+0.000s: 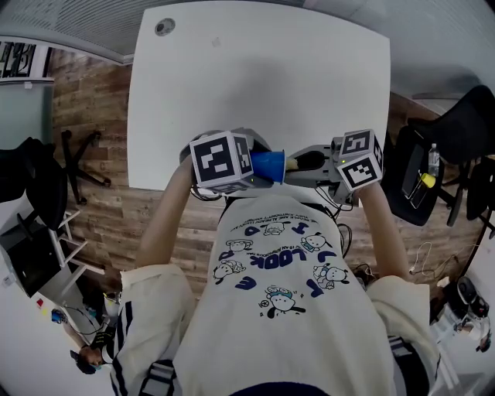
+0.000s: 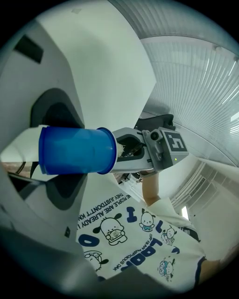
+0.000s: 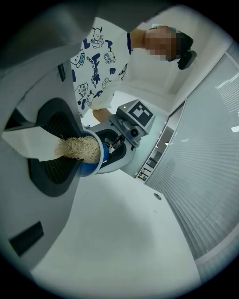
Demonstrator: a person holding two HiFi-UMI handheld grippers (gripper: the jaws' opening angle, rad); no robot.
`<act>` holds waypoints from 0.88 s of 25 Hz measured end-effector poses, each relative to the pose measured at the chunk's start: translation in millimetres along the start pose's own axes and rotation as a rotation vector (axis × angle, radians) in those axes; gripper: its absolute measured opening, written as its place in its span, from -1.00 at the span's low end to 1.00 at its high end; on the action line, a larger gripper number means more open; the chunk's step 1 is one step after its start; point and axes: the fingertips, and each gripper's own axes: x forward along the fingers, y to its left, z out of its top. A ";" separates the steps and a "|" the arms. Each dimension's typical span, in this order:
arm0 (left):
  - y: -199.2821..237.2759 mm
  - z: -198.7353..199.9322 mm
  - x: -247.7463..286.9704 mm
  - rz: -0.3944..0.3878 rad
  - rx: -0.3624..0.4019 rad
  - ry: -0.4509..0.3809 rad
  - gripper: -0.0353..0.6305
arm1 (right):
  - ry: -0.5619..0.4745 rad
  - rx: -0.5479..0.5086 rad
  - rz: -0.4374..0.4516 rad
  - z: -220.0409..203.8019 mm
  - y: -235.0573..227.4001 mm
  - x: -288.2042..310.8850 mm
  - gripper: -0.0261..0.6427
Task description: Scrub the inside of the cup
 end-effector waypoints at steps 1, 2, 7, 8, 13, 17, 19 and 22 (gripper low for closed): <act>0.0 -0.4 0.3 -0.001 -0.001 0.001 0.00 | 0.001 0.002 0.000 -0.5 -0.1 -0.2 -0.60; -0.2 -0.6 0.7 -0.001 -0.001 0.001 0.00 | 0.000 0.004 0.002 -1.1 0.1 -0.5 -0.60; 7.0 -3.7 -0.9 0.043 0.000 0.003 0.00 | -0.017 0.028 -0.015 0.4 -4.0 -3.2 -0.60; 8.9 -5.6 -1.6 0.052 -0.003 0.008 0.00 | -0.019 0.035 -0.021 1.3 -5.4 -3.3 -0.60; 11.7 -11.1 -5.8 0.060 -0.027 0.005 0.00 | -0.032 0.044 -0.028 3.7 -7.1 -4.4 -0.60; 14.3 -16.8 -9.9 0.074 -0.032 0.018 0.00 | -0.035 0.043 -0.039 4.8 -8.8 -7.2 -0.60; 16.1 -20.0 -13.0 0.089 -0.033 0.026 0.00 | -0.041 0.044 -0.048 5.9 -9.6 -9.4 -0.60; 18.9 -20.2 -16.5 0.106 -0.043 0.015 0.00 | -0.055 0.044 -0.061 7.7 -11.4 -15.2 -0.60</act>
